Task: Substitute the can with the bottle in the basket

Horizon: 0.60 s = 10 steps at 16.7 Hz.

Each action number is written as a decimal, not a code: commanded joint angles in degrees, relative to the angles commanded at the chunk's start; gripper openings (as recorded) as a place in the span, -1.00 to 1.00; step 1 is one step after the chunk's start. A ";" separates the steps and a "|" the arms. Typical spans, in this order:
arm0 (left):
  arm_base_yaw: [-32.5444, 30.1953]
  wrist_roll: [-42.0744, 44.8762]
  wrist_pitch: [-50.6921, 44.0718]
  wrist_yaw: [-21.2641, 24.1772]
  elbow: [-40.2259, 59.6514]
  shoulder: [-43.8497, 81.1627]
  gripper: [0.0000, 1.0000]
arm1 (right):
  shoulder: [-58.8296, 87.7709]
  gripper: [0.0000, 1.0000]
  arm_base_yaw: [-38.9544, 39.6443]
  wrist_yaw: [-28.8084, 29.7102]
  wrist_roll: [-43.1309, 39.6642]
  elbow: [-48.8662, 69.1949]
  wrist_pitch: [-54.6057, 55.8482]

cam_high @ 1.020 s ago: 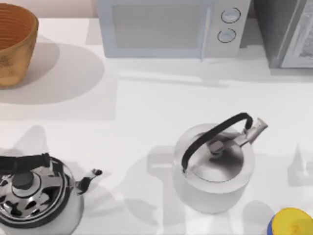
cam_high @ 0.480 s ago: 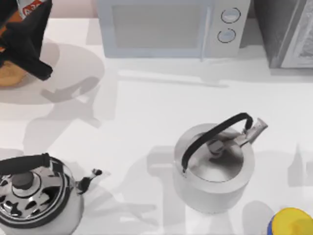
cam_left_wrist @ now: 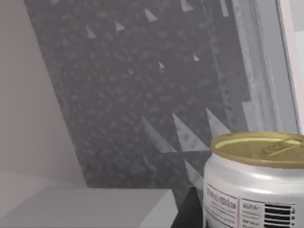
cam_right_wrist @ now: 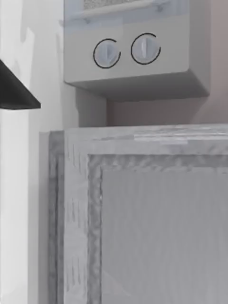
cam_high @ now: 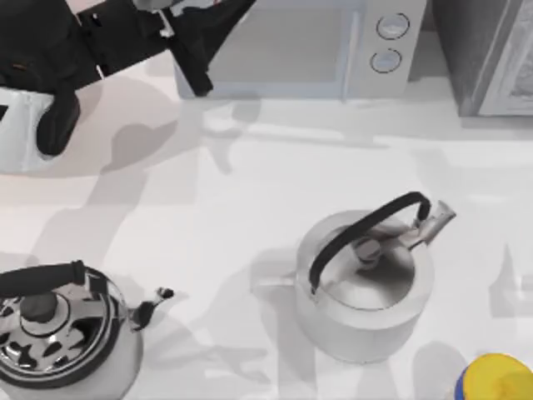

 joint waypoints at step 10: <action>-6.52 -4.39 13.63 18.68 14.67 40.63 -1.00 | 0.00 1.00 0.00 0.00 0.00 0.00 0.00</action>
